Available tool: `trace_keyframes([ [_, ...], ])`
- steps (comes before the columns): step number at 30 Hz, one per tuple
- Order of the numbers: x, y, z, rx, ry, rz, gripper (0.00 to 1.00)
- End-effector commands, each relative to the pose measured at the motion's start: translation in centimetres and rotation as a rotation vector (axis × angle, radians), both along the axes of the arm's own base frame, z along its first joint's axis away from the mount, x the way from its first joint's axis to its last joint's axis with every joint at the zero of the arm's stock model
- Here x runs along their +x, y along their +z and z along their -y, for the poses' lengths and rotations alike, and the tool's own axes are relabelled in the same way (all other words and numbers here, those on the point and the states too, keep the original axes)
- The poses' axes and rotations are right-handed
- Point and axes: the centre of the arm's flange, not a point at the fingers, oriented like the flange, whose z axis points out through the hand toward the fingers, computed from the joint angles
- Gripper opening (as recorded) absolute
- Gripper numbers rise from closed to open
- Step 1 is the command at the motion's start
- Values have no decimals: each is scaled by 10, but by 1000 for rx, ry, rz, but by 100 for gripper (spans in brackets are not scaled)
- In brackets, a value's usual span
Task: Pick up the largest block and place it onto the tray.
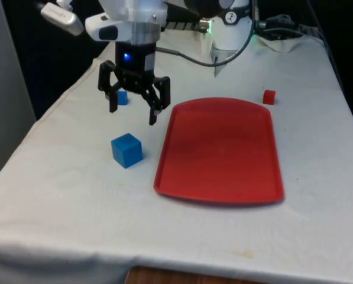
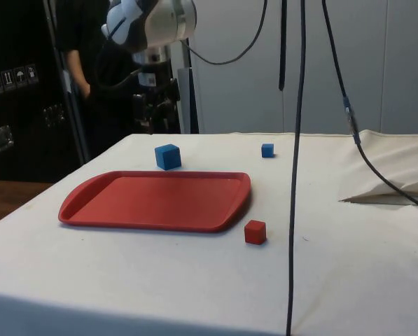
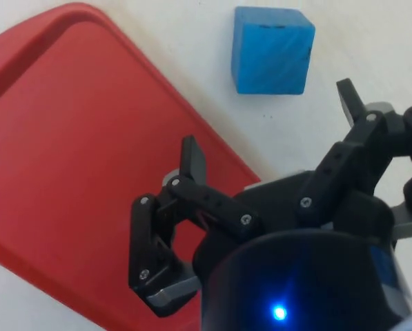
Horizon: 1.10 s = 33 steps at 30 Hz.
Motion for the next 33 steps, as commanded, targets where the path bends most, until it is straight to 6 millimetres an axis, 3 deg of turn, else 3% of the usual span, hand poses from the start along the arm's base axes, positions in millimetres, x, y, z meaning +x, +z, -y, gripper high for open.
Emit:
trace_keyframes([
  [1, 1, -3, 0, -2, -11, 10, 100],
  [33, 5, -57, 6, -28, -201, 38, 100],
])
